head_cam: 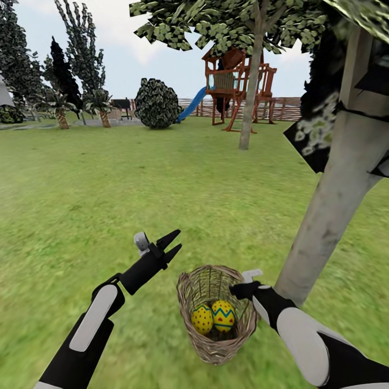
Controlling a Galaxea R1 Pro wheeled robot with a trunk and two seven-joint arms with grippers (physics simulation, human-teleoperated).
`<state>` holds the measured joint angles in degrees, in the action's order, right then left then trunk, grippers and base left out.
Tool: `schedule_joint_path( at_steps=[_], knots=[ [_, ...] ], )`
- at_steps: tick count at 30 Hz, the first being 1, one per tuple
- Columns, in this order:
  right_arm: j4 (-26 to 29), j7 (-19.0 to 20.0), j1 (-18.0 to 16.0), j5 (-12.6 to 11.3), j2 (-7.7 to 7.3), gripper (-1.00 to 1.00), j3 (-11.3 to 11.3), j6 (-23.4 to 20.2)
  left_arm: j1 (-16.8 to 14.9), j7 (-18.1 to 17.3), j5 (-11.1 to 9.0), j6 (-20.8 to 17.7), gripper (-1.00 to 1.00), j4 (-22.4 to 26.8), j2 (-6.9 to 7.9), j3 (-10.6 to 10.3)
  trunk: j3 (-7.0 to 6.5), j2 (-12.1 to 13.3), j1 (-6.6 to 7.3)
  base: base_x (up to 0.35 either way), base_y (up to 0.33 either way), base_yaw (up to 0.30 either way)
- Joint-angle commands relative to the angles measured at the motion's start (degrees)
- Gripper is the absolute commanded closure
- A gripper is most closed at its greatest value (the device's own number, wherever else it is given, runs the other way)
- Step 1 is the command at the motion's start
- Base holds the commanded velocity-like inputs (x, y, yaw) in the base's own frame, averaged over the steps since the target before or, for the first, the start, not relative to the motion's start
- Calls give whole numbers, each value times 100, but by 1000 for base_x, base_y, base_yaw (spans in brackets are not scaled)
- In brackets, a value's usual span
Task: Take the three Easter eggs out of the wicker basket on the lawn in the garden, then place them on the lawn next to a single tree (choose any tree) so that all three eggs are next to the same tree and none are left in the basket.
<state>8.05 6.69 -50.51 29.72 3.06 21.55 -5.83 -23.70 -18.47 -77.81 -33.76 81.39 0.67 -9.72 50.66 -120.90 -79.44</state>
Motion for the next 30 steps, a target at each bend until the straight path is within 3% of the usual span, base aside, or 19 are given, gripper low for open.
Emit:
schedule_joint_path(
  at_steps=[1, 7, 10, 15, 17, 23, 30],
  knots=[
    [371, 16, -3, 47, 22, -100, 112, -119, -3, 1, -39, -16, -100, -33, 2, -2, 14, -2, -1, 175, 0, 0],
    [400, 16, -3, 45, 245, -100, 121, -492, -3, -7, -24, 8, -100, -173, -43, -6, 69, -2, -1, 139, 0, 0],
    [400, 16, -3, -25, 260, -100, 122, -517, -3, -7, -7, 15, -100, -267, -67, -8, 96, -2, -1, 17, 0, 0],
    [406, 10, -3, -474, 250, -100, 117, -571, -3, -13, -36, 8, -100, -304, -27, 1, 141, -2, -1, 3, 0, 0],
    [413, 12, -3, -543, 247, -100, 115, -622, -3, -11, -40, 4, -100, -306, -16, 3, 160, -2, -1, 3, 0, 0],
    [742, 43, -3, -693, 260, -100, 122, -1266, -3, -4, -48, 9, -100, -430, -14, 25, 214, -2, -1, 174, 107, 0],
    [776, 51, -3, -704, 273, -100, 125, -1403, -3, -7, -43, 9, -100, -490, -44, 182, 247, -2, -1, 263, 203, -4]
  ],
)
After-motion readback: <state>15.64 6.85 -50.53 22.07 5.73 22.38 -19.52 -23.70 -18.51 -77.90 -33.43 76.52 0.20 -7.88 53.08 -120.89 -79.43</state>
